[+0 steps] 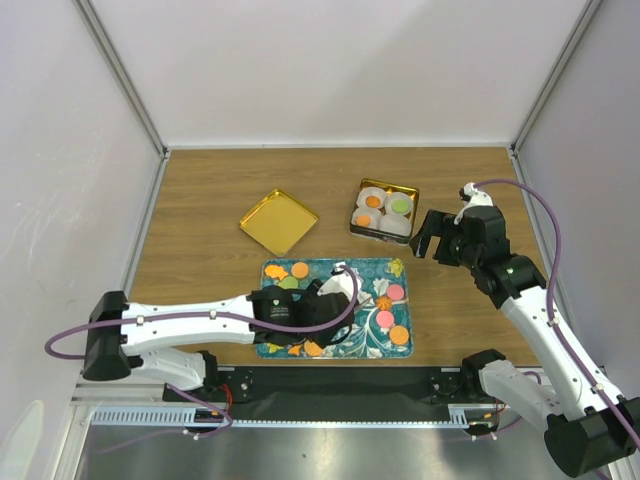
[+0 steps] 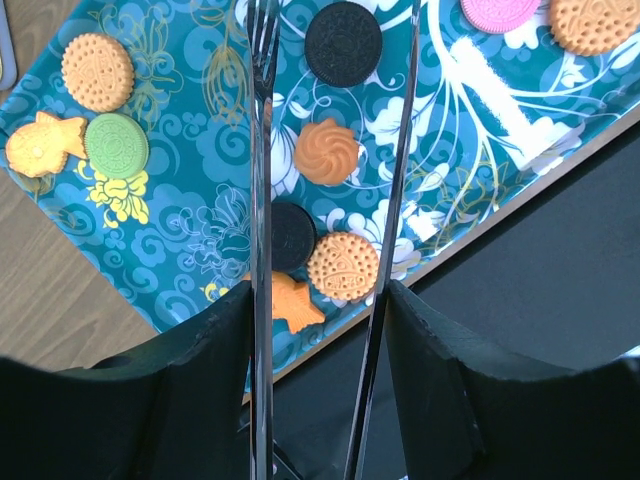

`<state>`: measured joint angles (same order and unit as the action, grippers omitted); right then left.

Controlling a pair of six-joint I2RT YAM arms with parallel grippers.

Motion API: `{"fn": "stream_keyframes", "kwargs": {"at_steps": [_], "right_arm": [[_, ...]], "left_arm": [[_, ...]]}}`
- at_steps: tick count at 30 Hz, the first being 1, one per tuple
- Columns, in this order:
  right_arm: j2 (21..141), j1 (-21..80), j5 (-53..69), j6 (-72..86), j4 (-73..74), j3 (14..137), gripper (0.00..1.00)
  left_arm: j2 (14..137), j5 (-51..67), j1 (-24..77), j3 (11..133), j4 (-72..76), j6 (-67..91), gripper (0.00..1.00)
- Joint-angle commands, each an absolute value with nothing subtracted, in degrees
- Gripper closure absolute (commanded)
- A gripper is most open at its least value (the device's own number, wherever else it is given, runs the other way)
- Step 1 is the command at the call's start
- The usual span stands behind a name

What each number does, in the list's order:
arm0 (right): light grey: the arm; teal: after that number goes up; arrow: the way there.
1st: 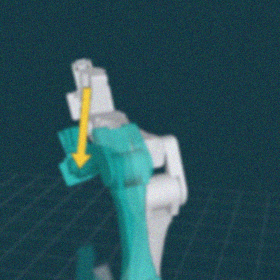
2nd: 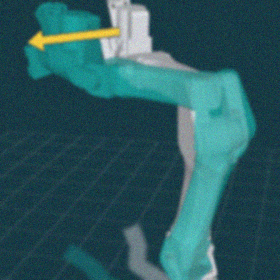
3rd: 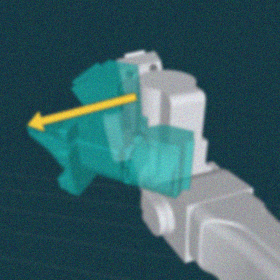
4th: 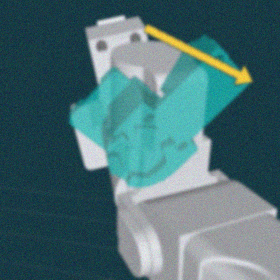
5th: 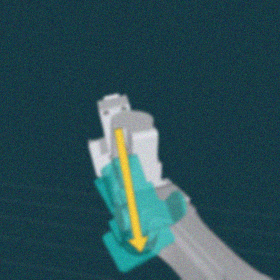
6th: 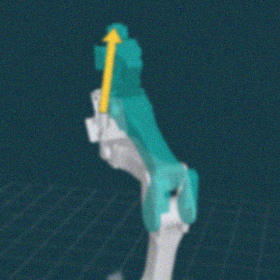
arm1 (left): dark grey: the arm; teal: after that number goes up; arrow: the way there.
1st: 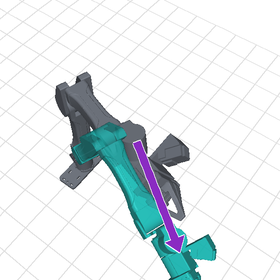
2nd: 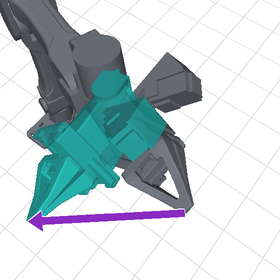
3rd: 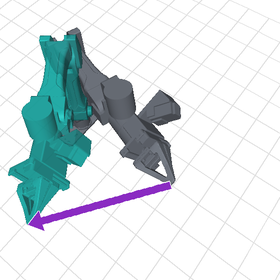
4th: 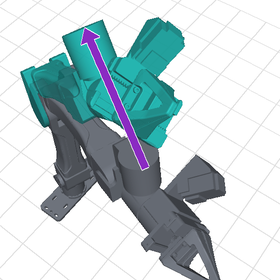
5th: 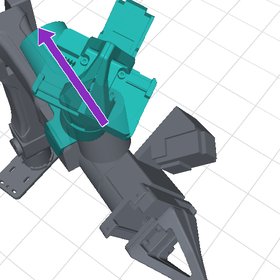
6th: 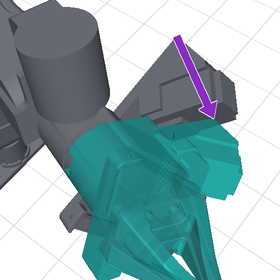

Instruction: Pack the cookies

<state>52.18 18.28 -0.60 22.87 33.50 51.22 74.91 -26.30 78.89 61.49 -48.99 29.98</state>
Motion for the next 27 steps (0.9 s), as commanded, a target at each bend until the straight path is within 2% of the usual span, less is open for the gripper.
{"fn": "stream_keyframes", "kwargs": {"at_steps": [1,19,27], "right_arm": [[51.94,18.11,-0.53,22.59,31.73,51.68,0.0],[51.24,18.11,-0.62,22.24,31.99,51.24,0.0],[50.71,18.11,-0.53,22.32,32.17,51.06,0.0]], "left_arm": [[76.02,-26.46,79.28,61.35,-47.46,31.12,0.41],[80.42,-26.54,78.84,60.03,-45.53,30.41,0.39],[79.19,-25.05,78.05,58.54,-44.74,30.59,0.42]]}}
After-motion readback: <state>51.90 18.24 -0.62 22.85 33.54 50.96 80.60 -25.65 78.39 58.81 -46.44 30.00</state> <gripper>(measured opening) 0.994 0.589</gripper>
